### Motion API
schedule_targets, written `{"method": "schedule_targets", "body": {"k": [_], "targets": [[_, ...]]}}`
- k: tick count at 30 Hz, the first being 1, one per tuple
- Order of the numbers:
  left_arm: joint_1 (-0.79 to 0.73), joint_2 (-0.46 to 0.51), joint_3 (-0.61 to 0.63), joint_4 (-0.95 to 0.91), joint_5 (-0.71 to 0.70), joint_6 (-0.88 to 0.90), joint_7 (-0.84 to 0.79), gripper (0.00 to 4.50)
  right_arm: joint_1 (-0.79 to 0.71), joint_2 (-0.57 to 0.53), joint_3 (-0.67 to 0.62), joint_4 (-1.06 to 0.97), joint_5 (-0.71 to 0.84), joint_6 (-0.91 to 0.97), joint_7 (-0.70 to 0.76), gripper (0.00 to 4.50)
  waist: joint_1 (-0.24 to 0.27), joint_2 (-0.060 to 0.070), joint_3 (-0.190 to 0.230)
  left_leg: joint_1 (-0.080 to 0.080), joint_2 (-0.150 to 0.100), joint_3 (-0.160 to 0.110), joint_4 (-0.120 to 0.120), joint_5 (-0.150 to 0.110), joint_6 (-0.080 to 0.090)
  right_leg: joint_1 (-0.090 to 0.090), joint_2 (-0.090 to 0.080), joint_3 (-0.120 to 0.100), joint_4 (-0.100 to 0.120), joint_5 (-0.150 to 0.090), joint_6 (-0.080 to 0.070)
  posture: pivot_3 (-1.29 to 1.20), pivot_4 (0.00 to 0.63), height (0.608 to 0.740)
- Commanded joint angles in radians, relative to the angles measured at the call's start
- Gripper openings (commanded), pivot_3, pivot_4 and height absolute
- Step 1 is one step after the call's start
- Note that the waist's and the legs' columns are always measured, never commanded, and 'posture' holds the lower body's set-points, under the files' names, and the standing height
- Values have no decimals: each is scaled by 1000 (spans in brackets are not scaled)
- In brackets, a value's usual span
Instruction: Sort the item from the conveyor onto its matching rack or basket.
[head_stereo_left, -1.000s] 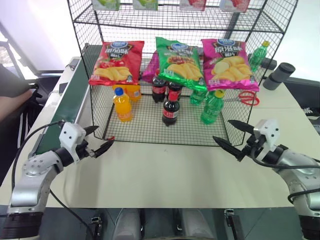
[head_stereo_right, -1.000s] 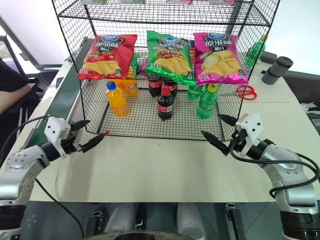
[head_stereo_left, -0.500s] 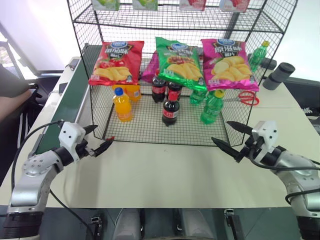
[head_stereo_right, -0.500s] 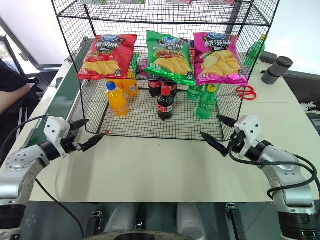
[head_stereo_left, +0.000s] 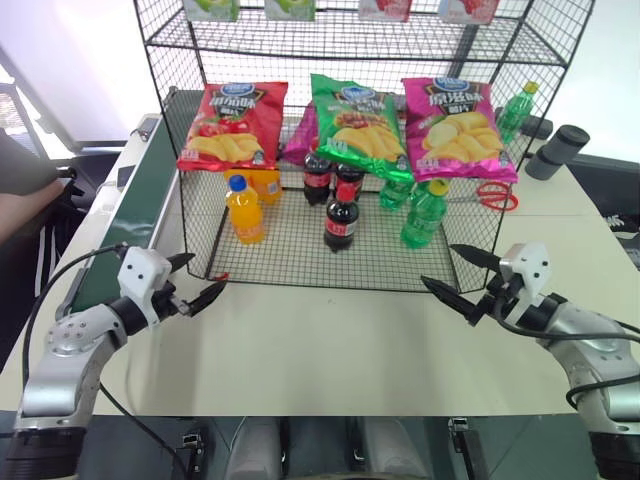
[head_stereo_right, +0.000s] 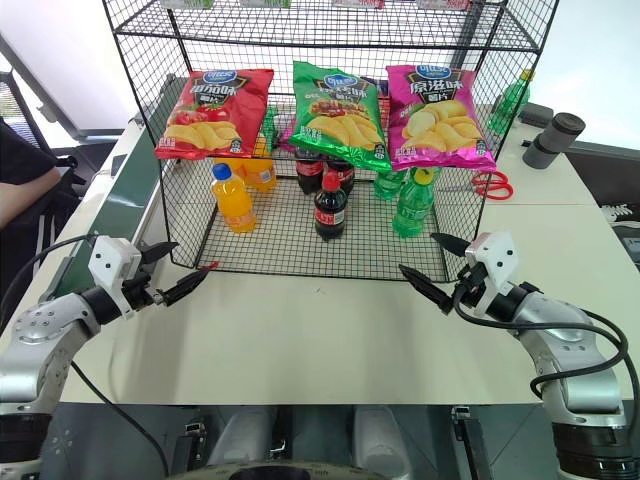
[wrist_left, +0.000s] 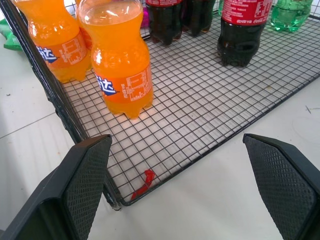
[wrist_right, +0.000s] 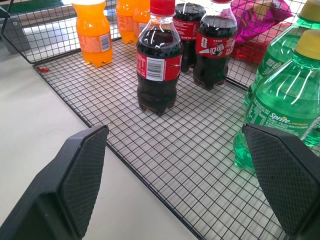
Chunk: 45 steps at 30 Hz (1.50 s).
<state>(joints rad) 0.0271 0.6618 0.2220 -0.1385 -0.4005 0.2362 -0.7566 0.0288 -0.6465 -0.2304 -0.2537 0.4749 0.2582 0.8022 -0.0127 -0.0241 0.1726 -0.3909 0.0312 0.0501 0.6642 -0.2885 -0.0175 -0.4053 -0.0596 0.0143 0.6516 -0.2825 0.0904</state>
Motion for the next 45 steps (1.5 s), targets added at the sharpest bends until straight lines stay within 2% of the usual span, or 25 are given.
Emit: {"method": "schedule_targets", "body": {"k": [1,29,45], "targets": [[6,0,22,-46,-3,0,8,4500,-13,2,-2,-45,8,6,-7,4450,0,0,0,0,0,0,0,0,0,0,0,0,0,0,0,0,150,740],[-37,-19,0,-9,14,-17,7,4500,-33,21,25,3,-13,-33,1,4450,0,0,0,0,0,0,0,0,0,0,1,0,0,0,0,0,150,740],[-1,-25,7,-50,11,8,7,4500,-8,25,24,-9,-10,-31,2,4450,0,0,0,0,0,0,1,0,0,0,1,0,1,0,0,0,150,740]]}}
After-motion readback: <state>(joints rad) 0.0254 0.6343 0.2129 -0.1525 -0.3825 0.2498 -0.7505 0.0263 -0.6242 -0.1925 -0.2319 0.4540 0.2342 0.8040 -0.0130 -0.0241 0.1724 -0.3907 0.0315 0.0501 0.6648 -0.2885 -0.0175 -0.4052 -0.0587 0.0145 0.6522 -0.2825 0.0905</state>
